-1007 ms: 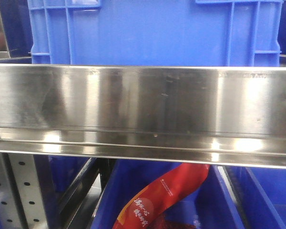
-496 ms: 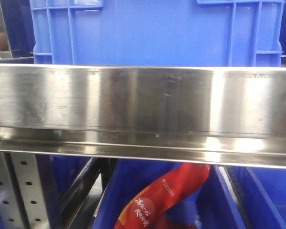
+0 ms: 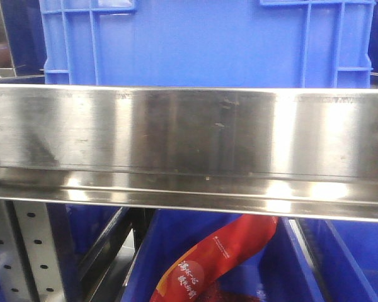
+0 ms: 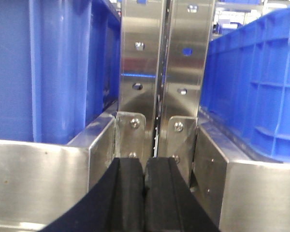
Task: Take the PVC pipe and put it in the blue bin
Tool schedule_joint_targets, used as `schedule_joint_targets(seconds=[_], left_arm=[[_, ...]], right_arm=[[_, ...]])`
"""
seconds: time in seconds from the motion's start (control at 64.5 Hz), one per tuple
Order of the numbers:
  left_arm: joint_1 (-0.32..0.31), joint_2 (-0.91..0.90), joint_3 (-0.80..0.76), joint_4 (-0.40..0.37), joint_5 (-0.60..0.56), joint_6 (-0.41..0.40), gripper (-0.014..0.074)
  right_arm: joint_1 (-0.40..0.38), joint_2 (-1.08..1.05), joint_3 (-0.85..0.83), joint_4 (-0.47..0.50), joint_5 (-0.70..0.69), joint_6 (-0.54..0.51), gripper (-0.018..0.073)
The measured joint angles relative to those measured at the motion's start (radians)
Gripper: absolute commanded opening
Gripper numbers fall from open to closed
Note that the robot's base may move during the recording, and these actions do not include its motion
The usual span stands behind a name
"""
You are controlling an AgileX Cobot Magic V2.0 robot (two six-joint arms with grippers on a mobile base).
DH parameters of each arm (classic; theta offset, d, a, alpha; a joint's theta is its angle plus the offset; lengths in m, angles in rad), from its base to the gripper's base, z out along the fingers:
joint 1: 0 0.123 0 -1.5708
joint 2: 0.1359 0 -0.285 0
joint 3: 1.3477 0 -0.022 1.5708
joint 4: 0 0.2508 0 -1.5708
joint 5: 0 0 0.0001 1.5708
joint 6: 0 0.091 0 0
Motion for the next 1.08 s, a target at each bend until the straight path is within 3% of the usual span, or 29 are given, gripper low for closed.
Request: schedule_joint_targets(seconds=[1.085], left_arm=[[0.0,0.0,0.0,-0.006,-0.02,0.0,-0.0111]], right_arm=[[0.0,0.0,0.0,0.0,0.0,0.0,-0.0162]])
